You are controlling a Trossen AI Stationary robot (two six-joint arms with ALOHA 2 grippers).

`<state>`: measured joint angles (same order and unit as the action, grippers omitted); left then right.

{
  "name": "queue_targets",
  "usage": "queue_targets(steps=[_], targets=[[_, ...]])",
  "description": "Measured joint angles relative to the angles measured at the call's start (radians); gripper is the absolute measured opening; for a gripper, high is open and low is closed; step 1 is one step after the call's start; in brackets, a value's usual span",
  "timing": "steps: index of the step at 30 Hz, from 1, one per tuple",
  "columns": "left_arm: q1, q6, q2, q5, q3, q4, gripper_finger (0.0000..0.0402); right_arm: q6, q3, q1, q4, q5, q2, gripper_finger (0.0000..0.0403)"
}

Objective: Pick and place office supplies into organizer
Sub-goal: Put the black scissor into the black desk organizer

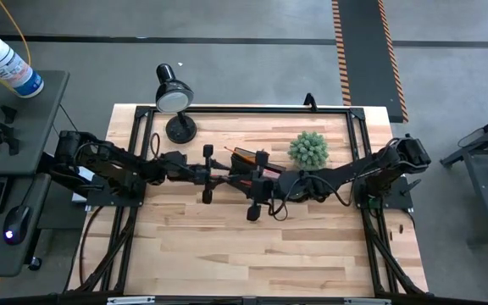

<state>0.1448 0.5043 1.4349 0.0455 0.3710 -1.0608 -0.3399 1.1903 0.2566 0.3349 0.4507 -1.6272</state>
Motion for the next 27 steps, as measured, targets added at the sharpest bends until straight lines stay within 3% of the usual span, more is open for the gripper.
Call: queue_targets(steps=[5, 15, 20, 27], targets=[[0.000, 0.023, 0.000, -0.115, 0.000, 0.097, 0.0130, -0.005, 0.000, 0.014, 0.005, 0.061, 0.000, 0.0027], [-0.001, -0.037, 0.000, -0.115, 0.000, 0.248, 0.0129, 0.042, 0.000, -0.009, 0.002, 0.247, 0.024, 0.0027], [-0.032, -0.064, 0.000, -0.098, 0.000, 0.261, 0.0127, 0.174, 0.000, -0.078, -0.073, 0.281, 0.026, 0.0027], [-0.150, 0.003, 0.000, -0.170, 0.000, 0.257, 0.0116, 0.256, 0.000, -0.174, -0.136, 0.272, 0.026, 0.0027]])
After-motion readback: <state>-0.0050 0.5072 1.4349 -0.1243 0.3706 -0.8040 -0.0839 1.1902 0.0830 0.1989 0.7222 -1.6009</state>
